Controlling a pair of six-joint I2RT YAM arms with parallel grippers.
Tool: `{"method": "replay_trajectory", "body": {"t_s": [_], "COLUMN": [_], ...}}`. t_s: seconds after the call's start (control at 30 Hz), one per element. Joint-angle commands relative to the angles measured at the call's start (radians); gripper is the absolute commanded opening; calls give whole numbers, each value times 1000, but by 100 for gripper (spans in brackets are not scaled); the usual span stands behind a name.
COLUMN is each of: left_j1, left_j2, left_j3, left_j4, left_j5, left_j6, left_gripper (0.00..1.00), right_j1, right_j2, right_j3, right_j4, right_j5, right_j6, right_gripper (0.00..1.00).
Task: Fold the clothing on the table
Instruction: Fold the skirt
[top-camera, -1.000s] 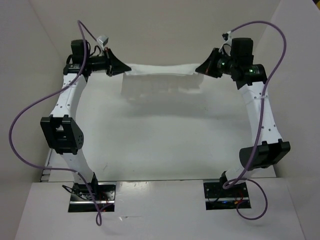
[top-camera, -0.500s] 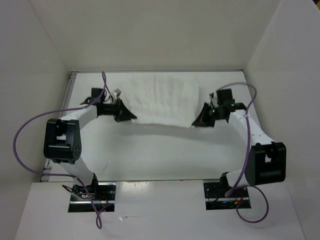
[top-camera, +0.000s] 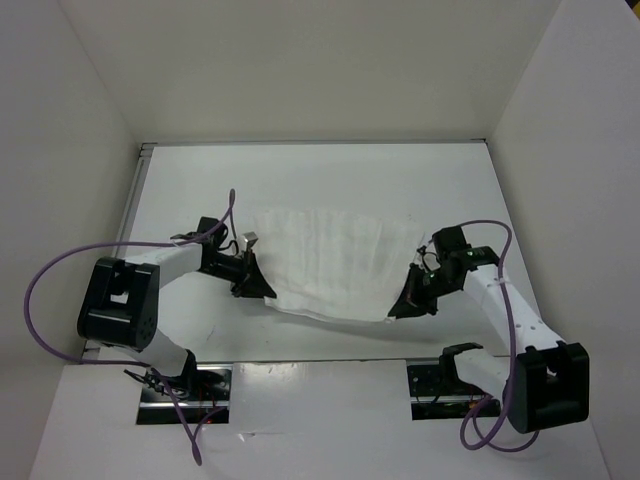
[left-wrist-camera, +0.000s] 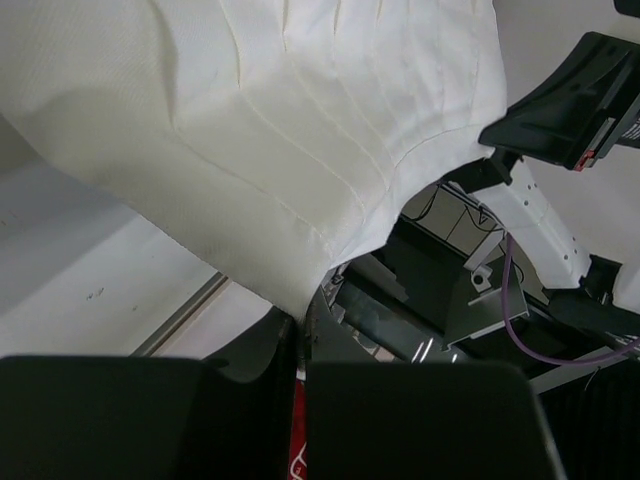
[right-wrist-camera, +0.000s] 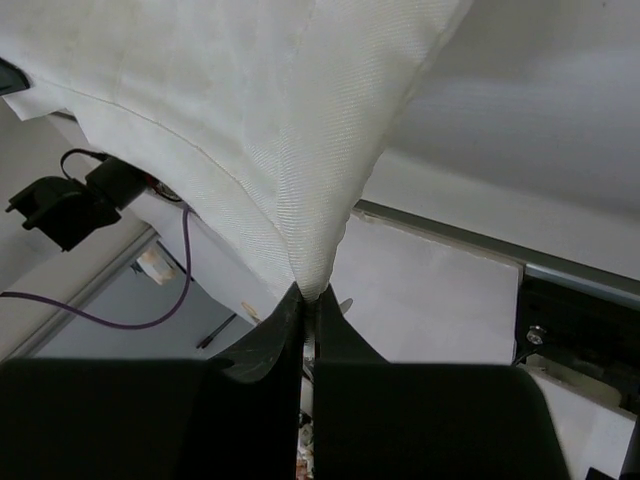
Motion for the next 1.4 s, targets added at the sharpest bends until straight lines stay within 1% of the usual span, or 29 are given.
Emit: {"method": "replay_trajectory", "body": {"t_s": [0.0,0.07,0.1,0.17,0.2,0.3,0.4,0.5,0.53,0.73,0.77,0.9,0.97,1.0,1.07,1.1,1.17,1.2,1.23,1.3,1.37], "left_j1": [-2,-2,-2,-2,-2,7,8,8,8,8,8,8,8,8,8,8,8,8,8,8,17], "left_j2": [-35,-35,-46,-72,-72,-81,-23,54,72,226,238,247,209,188,90,6,-85,-130,-209,-283,-293], "left_j3": [28,48,48,97,116,183,225,274,287,381,390,409,392,372,312,241,179,154,118,104,113], "left_j4": [-77,-97,-97,-108,-108,-55,24,117,117,188,203,203,170,145,127,105,70,38,27,27,27], "left_j5": [33,42,53,53,53,39,21,1,-8,-51,-51,-61,-50,-41,-41,-41,-65,-93,-102,-128,-149], "left_j6": [72,83,83,71,39,-33,-79,-128,-141,-181,-196,-196,-164,-164,-152,-152,-152,-162,-176,-225,-234], "left_gripper": [4,4,4,4,6,8,8,8,8,8,6,4,4,4,4,4,4,4,4,4,4], "right_j1": [4,4,4,4,4,4,4,-5,-16,-66,-77,-77,-77,-77,-67,-67,-67,-57,-57,-57,-57], "right_j2": [-35,-35,-46,-46,-46,-22,38,130,130,296,311,334,316,296,242,174,92,1,-43,-119,-120], "right_j3": [5,14,44,83,129,175,199,247,261,336,357,385,365,342,257,227,161,151,150,160,193], "right_j4": [-79,-95,-95,-95,-95,-54,14,117,135,255,255,269,225,224,195,157,106,61,40,-1,-1], "right_j5": [-23,-12,-12,8,29,69,69,114,114,123,111,111,102,92,80,80,80,80,89,89,98], "right_j6": [5,5,16,28,28,48,66,76,76,76,76,76,65,56,56,56,56,68,89,111,120], "right_gripper": [0,0,0,0,0,4,5,5,5,5,5,5,5,3,2,0,0,0,0,0,0]}}
